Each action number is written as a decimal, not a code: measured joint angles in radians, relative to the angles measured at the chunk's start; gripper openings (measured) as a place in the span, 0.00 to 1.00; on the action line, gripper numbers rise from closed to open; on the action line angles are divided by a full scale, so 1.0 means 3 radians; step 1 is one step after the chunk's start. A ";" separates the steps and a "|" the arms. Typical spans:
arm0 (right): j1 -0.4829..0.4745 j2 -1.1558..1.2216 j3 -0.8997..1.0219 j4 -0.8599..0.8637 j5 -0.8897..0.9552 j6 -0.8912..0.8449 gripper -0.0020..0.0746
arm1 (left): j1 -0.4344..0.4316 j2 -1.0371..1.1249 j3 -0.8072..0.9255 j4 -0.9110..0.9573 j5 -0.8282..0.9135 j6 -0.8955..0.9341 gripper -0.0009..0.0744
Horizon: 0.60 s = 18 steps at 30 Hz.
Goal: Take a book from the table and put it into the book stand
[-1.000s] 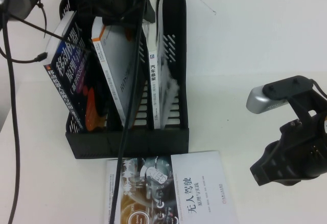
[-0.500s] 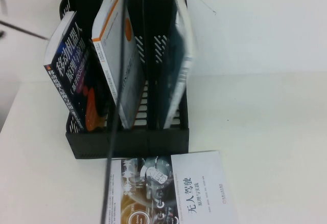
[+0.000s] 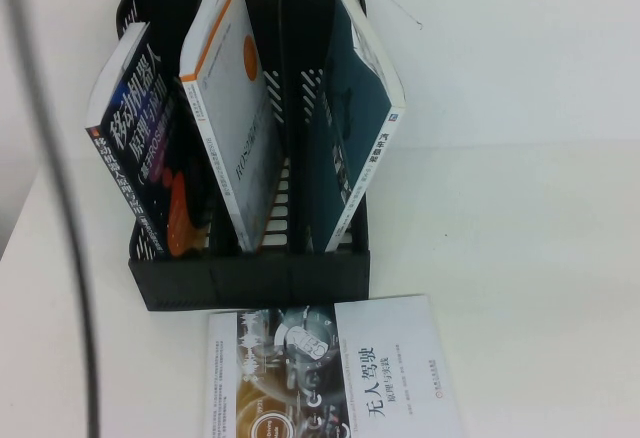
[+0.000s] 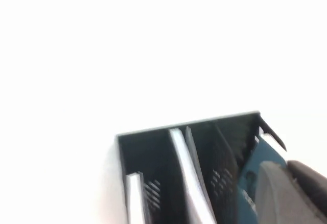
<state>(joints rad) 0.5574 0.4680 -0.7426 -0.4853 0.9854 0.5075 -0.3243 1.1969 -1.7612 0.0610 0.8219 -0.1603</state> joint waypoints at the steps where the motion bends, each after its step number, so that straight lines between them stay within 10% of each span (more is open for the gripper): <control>1: 0.0000 -0.0131 0.0130 0.0000 -0.0047 0.0028 0.03 | 0.0000 -0.0208 0.0258 0.0016 -0.0153 0.0000 0.01; 18: 0.0000 -0.0993 0.1183 0.0153 -0.0661 0.0400 0.03 | 0.0000 -0.2752 0.3626 0.0103 -0.1364 0.0007 0.01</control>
<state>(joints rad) 0.5574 0.1700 -0.3878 -0.4396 0.7872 0.6276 -0.3243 0.3712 -0.6734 0.0918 0.4126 -0.1582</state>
